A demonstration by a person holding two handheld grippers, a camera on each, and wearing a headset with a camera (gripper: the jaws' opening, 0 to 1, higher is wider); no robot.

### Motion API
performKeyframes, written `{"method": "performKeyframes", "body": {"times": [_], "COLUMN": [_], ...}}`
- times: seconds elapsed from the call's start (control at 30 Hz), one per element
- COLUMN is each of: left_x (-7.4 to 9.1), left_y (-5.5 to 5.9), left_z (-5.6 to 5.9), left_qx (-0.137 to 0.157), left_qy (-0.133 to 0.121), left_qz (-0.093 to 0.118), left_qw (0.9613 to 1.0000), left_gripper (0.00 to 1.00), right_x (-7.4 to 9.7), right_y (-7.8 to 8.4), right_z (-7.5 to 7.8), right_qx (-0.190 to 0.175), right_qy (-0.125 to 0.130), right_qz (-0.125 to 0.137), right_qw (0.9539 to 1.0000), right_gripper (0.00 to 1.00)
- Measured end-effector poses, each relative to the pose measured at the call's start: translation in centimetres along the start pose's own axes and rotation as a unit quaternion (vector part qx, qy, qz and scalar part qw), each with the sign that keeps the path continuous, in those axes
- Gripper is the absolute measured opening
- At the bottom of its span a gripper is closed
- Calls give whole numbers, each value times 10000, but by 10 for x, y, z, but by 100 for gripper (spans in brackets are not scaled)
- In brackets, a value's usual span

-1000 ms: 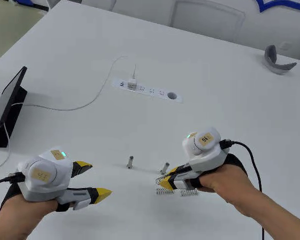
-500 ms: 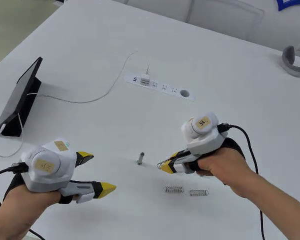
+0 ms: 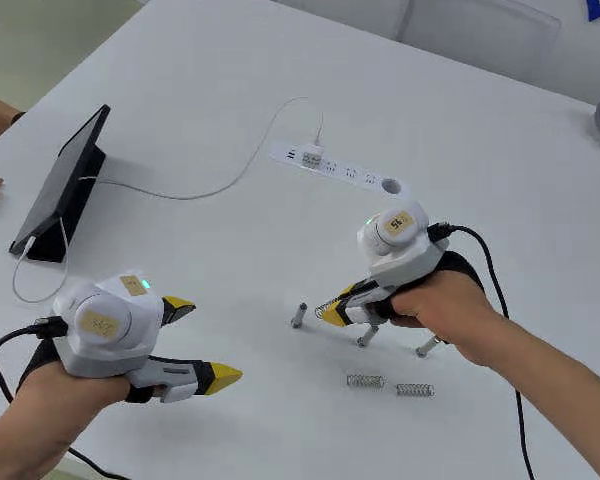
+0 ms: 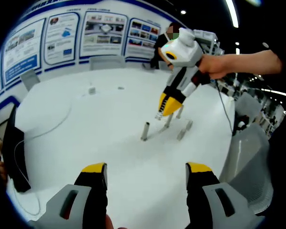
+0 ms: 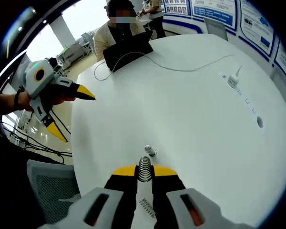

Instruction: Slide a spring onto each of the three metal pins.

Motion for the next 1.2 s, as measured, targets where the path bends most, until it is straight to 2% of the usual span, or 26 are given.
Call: {"method": "performKeyframes", "body": {"times": [0.43, 1.2], "left_x": [6, 6], "left_y": [8, 12], "left_z": [3, 5], "left_qx": [162, 223], "left_qy": [-15, 62], "left_qz": [-32, -87], "left_qw": [9999, 9997], "left_gripper": [69, 67], "right_x": [-12, -26], "right_y": [-7, -13], "right_z": [8, 10], "right_qx": [77, 248], "right_qy": [-43, -27], "right_qz": [-147, -330], "right_qw": [9999, 9991], "right_gripper": [12, 13]}}
Point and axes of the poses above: the centre of the closed fingertips' face, and the gripper's own axes: x roughly backward along the fingers, z roughly to its right, y roughly out of its underside, the point moved 4 cm from there along x, roughly backward along the fingers, and after that the axes turned 13 degrees about -y, right-handed, at the moved point
